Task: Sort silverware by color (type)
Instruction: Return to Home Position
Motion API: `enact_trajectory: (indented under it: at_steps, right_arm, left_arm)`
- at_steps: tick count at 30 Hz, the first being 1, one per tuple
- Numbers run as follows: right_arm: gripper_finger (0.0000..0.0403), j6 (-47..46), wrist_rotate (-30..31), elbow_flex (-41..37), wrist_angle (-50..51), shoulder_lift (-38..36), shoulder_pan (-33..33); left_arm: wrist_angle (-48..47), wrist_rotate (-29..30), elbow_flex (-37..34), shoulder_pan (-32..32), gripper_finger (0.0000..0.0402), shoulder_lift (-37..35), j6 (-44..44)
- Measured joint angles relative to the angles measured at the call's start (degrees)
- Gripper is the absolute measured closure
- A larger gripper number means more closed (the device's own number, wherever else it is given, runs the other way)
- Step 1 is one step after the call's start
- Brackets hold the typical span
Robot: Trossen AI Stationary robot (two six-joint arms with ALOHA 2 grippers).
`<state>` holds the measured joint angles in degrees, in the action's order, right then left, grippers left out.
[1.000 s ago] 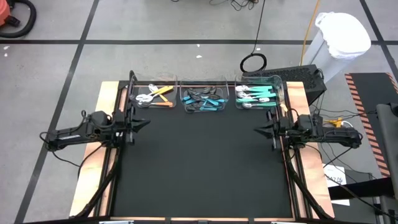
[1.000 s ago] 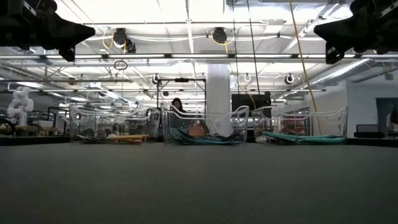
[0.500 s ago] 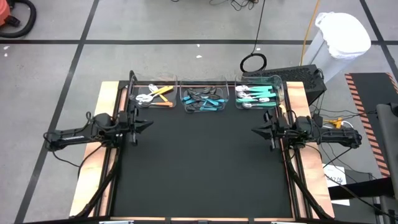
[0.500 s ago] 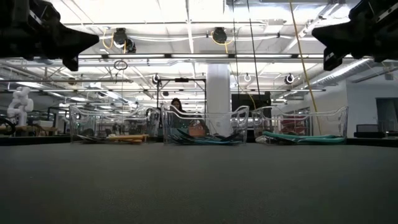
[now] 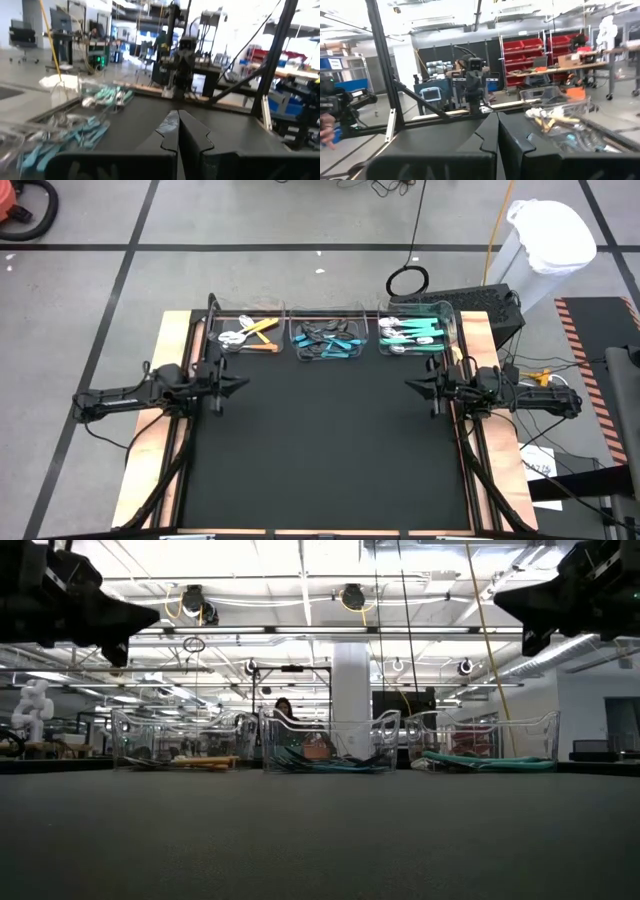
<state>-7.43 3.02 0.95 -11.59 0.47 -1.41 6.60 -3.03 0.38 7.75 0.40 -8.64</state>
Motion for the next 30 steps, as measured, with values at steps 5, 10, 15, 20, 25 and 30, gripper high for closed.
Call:
enact_trajectory:
  at_steps: [5, 10, 15, 20, 25, 30]
  right_arm:
    - [0.0399, -1.0, -0.1, 0.0, 0.3, 0.0, 0.0]
    - [0.0399, -0.9, -0.1, 0.0, 0.3, 0.0, 0.0]
    - [0.0399, -0.9, -0.1, 0.0, 0.3, 0.0, 0.0]
    - [0.0399, -0.9, -0.1, -0.1, 0.3, 0.0, 0.0]
    - [0.0399, -0.9, -0.1, -0.1, 0.3, 0.0, 0.0]
    - [0.0399, -0.9, -0.1, -0.1, 0.3, 0.0, 0.0]
  left_arm:
    - [-4.3, 0.1, 0.0, 0.0, 0.0395, 0.0, 0.0]
    - [-4.7, 0.1, 0.0, 0.0, 0.0395, 0.0, 0.1]
    - [-4.6, 0.2, 0.0, 0.0, 0.0395, 0.0, 0.1]
    - [-4.6, 0.2, 0.0, 0.0, 0.0395, 0.0, 0.1]
    - [-4.6, 0.3, -0.1, 0.0, 0.0395, 0.0, 0.1]
    - [-4.6, 0.3, -0.1, 0.0, 0.0395, 0.0, 0.1]
